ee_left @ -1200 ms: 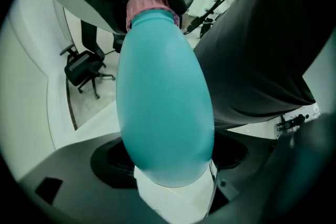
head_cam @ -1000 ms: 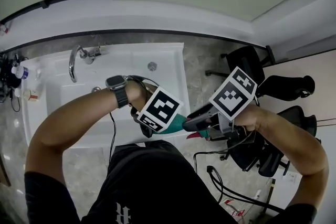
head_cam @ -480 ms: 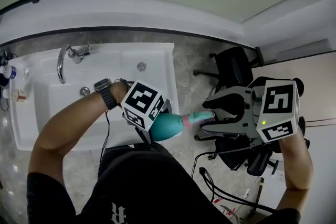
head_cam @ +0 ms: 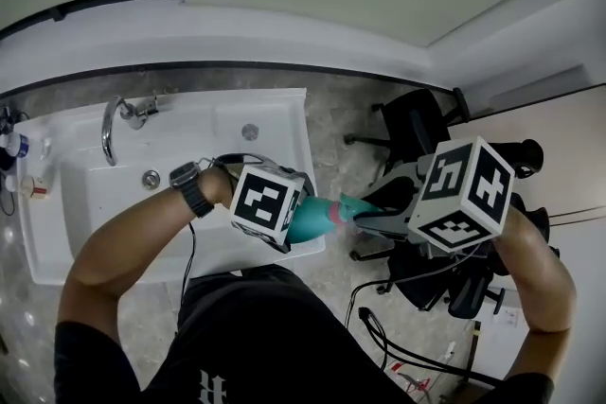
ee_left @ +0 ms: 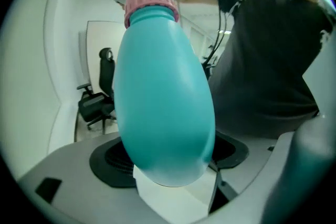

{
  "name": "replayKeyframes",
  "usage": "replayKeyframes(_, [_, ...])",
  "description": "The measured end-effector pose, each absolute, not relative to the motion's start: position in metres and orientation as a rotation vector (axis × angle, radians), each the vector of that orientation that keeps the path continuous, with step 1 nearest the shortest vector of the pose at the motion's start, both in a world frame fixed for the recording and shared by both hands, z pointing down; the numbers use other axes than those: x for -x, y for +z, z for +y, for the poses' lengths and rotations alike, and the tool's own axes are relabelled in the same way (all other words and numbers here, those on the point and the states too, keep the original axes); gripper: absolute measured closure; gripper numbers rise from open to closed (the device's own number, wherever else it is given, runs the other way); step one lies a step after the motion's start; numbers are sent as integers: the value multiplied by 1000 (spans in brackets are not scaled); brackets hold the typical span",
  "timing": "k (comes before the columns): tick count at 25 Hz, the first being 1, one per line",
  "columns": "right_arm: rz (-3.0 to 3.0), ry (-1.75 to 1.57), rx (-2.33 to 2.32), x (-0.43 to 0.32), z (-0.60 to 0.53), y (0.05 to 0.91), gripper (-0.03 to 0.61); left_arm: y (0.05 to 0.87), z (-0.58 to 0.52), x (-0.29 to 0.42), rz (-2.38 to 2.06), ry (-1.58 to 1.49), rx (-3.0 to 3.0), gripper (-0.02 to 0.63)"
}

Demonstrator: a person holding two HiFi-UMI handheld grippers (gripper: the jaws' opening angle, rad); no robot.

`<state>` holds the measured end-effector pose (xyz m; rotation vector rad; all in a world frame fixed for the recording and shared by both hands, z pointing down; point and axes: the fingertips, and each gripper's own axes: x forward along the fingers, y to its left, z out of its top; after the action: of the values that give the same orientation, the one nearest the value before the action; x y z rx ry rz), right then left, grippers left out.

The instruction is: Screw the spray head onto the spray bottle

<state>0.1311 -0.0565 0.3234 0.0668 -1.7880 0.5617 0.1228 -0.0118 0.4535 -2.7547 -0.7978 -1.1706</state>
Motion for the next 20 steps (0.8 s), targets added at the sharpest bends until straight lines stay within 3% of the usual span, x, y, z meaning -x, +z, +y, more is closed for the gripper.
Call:
replayKeyframes(5, [-1637, 1082, -383, -141, -69, 344, 502, 479, -47, -124, -331, -1426, 2682, 204])
replayKeyframes(8, [-1624, 1214, -483, -140, -68, 348, 502, 486, -57, -126, -220, -1452, 2620, 204])
replayKeyframes(13, [-1730, 1230, -542, -129, -71, 331, 500, 474, -50, -142, -247, -1190, 2749, 203])
replayKeyframes(20, [-1848, 1057, -493, -117, -64, 287, 442, 458, -36, -161, -360, -887, 2803, 202])
